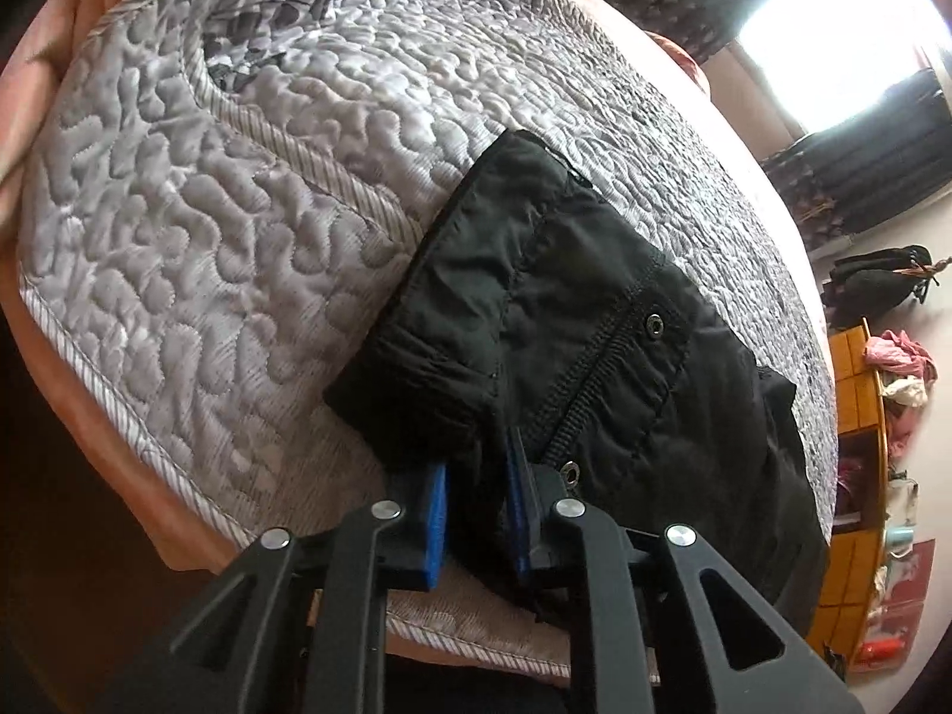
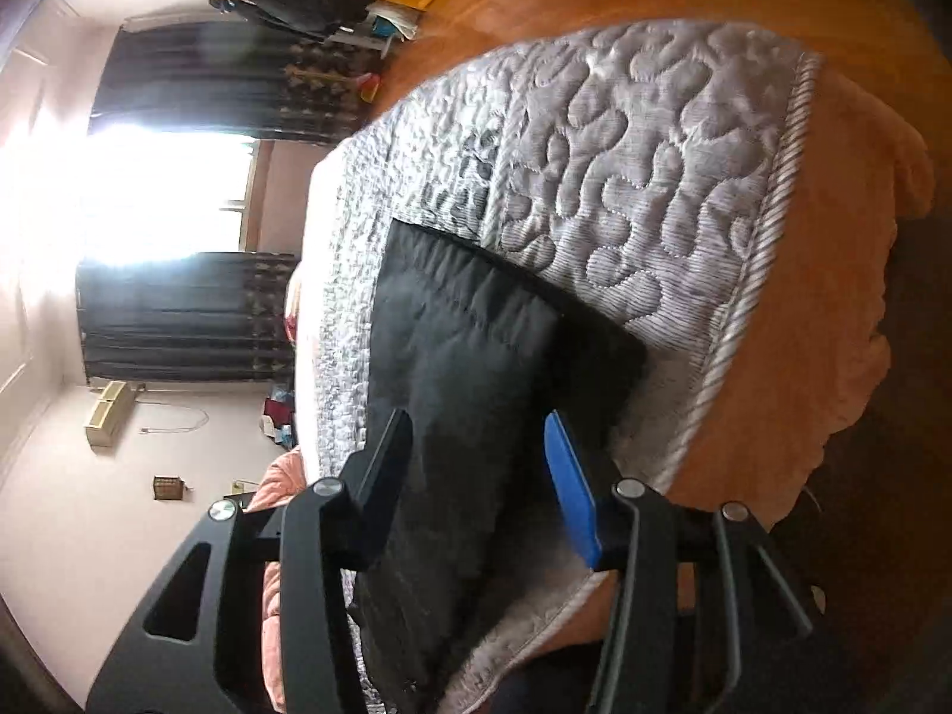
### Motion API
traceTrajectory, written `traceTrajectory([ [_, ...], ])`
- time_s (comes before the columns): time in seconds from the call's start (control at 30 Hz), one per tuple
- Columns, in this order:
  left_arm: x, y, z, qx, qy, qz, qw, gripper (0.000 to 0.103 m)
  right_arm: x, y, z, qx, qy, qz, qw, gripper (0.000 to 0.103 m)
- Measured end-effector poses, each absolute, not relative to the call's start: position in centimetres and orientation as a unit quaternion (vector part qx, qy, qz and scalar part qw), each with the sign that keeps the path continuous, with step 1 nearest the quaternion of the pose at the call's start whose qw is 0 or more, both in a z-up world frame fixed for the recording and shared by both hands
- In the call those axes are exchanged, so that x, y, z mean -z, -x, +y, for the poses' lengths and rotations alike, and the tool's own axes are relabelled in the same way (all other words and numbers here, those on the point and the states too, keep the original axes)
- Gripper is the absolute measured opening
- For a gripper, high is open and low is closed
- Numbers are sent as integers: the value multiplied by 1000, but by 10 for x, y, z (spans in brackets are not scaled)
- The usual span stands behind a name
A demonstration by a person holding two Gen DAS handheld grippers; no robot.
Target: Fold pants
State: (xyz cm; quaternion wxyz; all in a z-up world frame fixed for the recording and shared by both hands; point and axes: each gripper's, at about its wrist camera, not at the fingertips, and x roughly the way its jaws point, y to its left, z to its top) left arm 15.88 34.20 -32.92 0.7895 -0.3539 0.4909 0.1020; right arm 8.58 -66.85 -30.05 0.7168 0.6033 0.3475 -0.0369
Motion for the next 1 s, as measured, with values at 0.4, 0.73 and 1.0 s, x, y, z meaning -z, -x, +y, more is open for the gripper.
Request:
traceTrajectory([
  [0.4, 321, -165, 338, -131, 340, 487, 794, 17, 306, -118, -659, 42, -570, 360, 738, 9],
  [0.73, 322, -159, 341, -136, 342, 486, 793, 17, 320, -96, -663, 56, -563, 369, 737, 9],
  [1.0, 330, -158, 339, -129, 346, 488, 791, 17, 328, -110, -665, 71, -544, 387, 742, 9],
])
